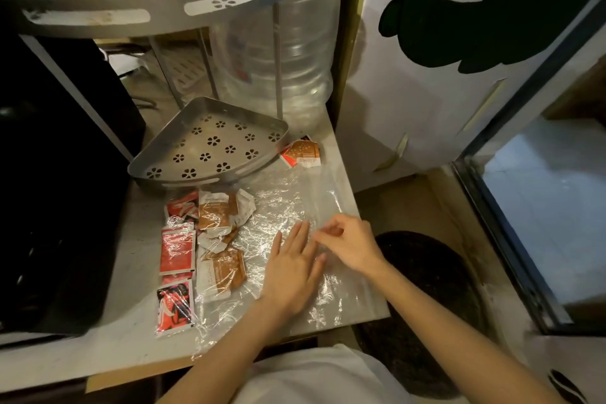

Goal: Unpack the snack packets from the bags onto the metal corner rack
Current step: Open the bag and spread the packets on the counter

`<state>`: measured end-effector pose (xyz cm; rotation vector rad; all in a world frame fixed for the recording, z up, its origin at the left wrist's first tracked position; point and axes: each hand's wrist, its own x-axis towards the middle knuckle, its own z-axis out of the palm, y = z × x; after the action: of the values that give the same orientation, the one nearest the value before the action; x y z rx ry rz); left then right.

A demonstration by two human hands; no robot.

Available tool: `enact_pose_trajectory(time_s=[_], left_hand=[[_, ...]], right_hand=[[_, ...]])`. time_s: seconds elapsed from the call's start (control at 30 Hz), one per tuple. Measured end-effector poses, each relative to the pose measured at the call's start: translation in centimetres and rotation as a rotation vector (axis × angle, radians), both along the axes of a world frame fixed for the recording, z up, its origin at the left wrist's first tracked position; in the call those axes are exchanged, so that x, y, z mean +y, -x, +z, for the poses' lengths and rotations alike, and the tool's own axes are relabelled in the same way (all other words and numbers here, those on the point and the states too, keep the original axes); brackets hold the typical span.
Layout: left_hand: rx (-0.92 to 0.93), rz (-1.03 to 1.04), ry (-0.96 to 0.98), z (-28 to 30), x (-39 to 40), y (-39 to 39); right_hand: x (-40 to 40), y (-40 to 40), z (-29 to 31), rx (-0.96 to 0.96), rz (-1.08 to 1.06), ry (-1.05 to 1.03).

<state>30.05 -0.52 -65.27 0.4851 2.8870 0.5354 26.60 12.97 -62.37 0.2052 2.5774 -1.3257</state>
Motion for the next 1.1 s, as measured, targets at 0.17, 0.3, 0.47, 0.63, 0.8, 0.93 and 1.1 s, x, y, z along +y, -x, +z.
enact_pose_trajectory(time_s=[0.17, 0.3, 0.47, 0.63, 0.8, 0.93, 1.1], left_hand=[[-0.048, -0.017, -0.046, -0.5, -0.5, -0.3], [-0.051, -0.036, -0.026, -0.8, -0.6, -0.3], [-0.008, -0.053, 0.024, -1.1, -0.6, -0.5], [0.000, -0.056, 0.033, -1.2, -0.5, -0.6], [-0.017, -0.066, 0.053, -1.4, -0.5, -0.4], [-0.108, -0.075, -0.032, -1.2, -0.7, 0.3], [-0.216, 0.040, -0.422, 1.5, -1.8, 1.2]], right_hand=[[0.9, -0.6, -0.5, 0.010, -0.110, 0.063], [2.9, -0.6, 0.1, -0.003, -0.202, 0.161], [6.8, 0.6, 1.5, -0.101, -0.302, 0.278], [10.5, 2.0, 2.7, -0.222, -0.284, 0.192], [10.8, 2.5, 0.7, -0.246, -0.302, 0.012], [9.6, 2.9, 0.6, -0.116, -0.241, -0.370], [5.7, 3.9, 2.8, 0.199, 0.015, -0.578]])
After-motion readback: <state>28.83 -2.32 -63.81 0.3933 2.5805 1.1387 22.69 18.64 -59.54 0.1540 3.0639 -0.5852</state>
